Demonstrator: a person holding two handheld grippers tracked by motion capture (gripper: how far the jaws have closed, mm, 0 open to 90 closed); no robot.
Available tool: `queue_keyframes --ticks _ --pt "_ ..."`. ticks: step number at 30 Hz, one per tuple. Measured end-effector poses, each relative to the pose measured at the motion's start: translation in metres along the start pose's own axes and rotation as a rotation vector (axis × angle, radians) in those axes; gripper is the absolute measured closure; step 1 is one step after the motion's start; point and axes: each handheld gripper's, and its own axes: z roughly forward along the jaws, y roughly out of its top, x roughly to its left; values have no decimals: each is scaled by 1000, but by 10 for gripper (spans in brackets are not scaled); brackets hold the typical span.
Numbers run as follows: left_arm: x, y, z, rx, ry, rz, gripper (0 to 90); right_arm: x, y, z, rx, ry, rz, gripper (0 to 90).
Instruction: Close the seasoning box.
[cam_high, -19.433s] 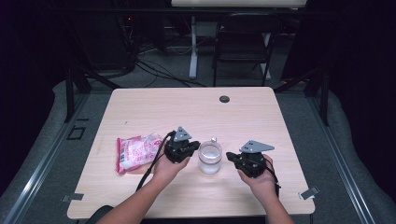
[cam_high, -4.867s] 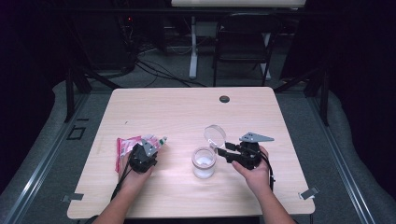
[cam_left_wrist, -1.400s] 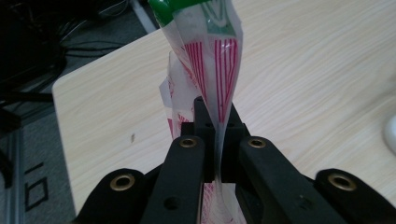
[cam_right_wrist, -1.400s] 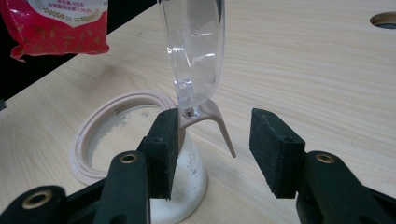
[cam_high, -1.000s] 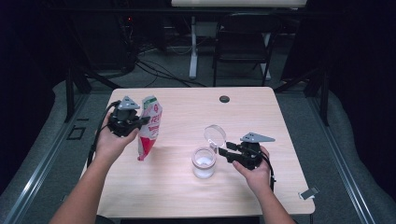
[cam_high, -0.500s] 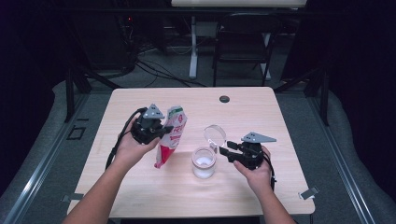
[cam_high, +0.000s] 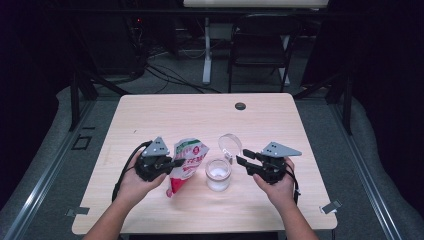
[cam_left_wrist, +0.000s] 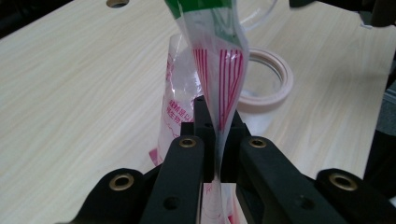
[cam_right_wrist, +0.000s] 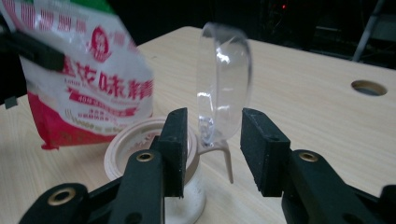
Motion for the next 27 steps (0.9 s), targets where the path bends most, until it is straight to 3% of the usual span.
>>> queue_keyframes --ticks 2,5,13,18,23,27 --pt "0 -8 -2 -12 -4 -14 899 1 4 -6 -23 -5 -3 645" --pt "1 -21 -5 -21 -1 -35 899 7 12 -10 -38 60 1 688" --pt "2 -46 -2 -24 -36 -100 894 37 31 10 77 221 -39 747" --pt "0 -47 1 -33 -38 -92 892 52 35 34 164 300 -49 768" --pt "-1 -49 2 -44 -44 -105 890 63 34 51 188 345 -45 756" --pt "-2 -50 2 -43 -48 -108 885 70 30 61 221 349 -68 745"
